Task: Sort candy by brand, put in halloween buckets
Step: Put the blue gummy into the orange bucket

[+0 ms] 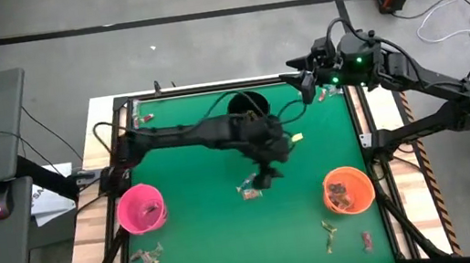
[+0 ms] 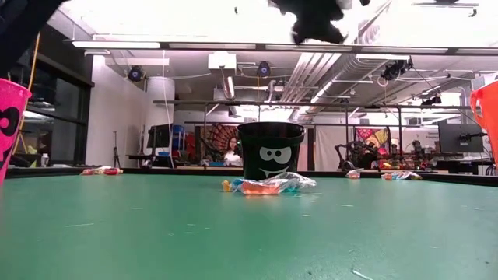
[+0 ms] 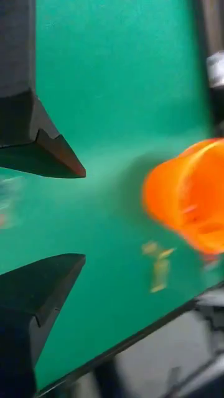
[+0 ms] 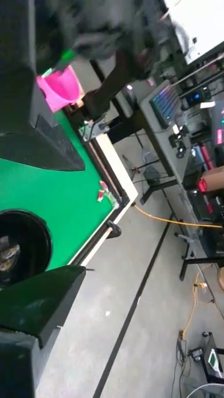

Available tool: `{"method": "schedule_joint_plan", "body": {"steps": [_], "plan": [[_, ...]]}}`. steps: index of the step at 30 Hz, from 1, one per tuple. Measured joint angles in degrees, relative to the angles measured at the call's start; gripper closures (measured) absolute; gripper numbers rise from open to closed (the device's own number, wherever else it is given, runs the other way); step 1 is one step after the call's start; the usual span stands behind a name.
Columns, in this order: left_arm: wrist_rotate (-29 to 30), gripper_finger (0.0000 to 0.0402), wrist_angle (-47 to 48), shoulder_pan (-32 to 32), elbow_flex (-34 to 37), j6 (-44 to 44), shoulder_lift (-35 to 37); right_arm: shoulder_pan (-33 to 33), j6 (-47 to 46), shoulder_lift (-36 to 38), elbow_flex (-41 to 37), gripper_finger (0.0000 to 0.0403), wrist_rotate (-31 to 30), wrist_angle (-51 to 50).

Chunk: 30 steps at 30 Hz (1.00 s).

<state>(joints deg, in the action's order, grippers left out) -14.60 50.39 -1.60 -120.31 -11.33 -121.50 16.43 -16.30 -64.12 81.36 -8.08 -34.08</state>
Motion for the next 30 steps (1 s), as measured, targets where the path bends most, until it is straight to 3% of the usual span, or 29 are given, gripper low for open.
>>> {"method": "schedule_joint_plan", "body": {"steps": [4,9,17,20,25,30], "plan": [[0.3,0.0202,6.0,-2.8,6.4,-0.4,4.0,0.0,0.3,0.0,0.0,0.0149,0.2,-1.5],[3.6,0.0202,7.6,-7.0,19.9,2.4,9.3,0.0,-0.3,0.0,0.0,0.0149,0.2,-2.6],[4.4,0.0202,0.3,-11.2,40.2,12.5,24.5,-0.8,-8.6,-2.9,-2.1,0.0149,2.3,-15.2],[10.6,0.0202,-1.7,-11.6,42.9,16.6,30.4,-3.3,-11.6,-5.4,-8.2,0.0149,4.4,-14.9],[22.5,0.0202,-3.8,-11.1,42.9,18.8,38.3,-9.6,-16.6,-12.2,-20.2,0.0149,8.2,1.4],[30.4,0.0202,-5.7,-9.9,42.9,20.9,43.4,-14.7,-17.5,-22.8,-23.8,0.0149,7.7,9.3]]}}
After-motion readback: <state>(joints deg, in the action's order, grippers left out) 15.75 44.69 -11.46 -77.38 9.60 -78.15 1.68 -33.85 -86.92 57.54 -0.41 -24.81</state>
